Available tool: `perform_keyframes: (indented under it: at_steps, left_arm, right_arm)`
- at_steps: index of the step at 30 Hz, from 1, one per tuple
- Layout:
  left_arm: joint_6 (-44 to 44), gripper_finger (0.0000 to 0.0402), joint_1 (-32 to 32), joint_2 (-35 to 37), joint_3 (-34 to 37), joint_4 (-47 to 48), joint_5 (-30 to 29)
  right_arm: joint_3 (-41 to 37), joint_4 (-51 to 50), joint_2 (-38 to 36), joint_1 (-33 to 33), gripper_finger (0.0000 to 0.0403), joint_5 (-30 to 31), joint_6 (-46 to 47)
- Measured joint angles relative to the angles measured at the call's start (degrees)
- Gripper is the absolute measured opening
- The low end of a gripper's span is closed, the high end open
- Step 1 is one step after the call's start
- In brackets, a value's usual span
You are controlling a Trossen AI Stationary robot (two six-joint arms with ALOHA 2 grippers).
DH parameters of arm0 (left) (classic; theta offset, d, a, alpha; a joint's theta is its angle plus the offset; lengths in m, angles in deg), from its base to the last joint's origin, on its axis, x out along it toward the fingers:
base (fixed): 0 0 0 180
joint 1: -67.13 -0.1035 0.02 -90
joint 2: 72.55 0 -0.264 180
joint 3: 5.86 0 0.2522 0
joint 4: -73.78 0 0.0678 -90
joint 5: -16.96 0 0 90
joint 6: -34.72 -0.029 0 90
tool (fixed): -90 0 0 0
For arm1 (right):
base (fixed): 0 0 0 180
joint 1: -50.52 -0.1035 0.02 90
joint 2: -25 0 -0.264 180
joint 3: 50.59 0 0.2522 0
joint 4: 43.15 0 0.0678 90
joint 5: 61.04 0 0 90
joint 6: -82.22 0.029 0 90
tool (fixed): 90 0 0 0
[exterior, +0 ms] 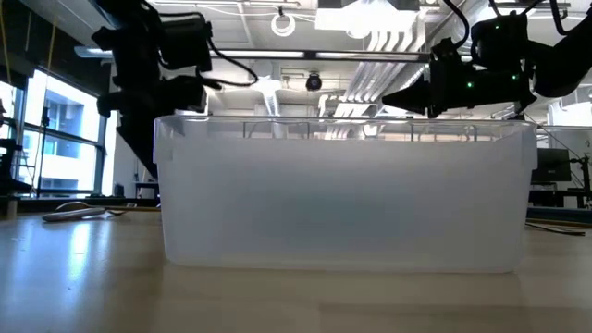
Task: Sort silverware by color (type)
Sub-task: Put the gold spoon into the dark green bin
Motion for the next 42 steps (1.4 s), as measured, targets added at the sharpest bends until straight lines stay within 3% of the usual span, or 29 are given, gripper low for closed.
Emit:
perform_keyframes:
  at_steps: [15, 20, 27, 35, 42]
  left_arm:
    - [-1.3, 0.0140, -0.1, -11.9, -0.3, 2.6, -1.9]
    - [-2.0, 0.0104, -0.1, -14.1, -0.6, 2.8, -2.6]
    - [-3.3, 0.0014, -0.1, -14.2, -0.5, 2.8, -2.6]
    - [-2.7, 0.0006, -0.2, -14.0, -3.6, 7.4, -3.5]
    - [-1.4, 0.0005, -0.2, -13.9, -10.7, 13.6, -3.1]
  right_arm:
    - [0.0, 1.4, 0.0, 0.0, 0.0000, 0.0, -1.8]
    - [0.0, 1.6, 0.0, 0.0, 0.0000, 0.0, -1.8]
    - [0.0, 1.6, 0.0, 0.0, 0.0000, 0.0, -1.7]
    - [0.0, 1.7, 0.0, 0.0, 0.0000, 0.0, -1.7]
    - [0.0, 1.8, 0.0, 0.0, 0.0000, 0.0, -1.5]
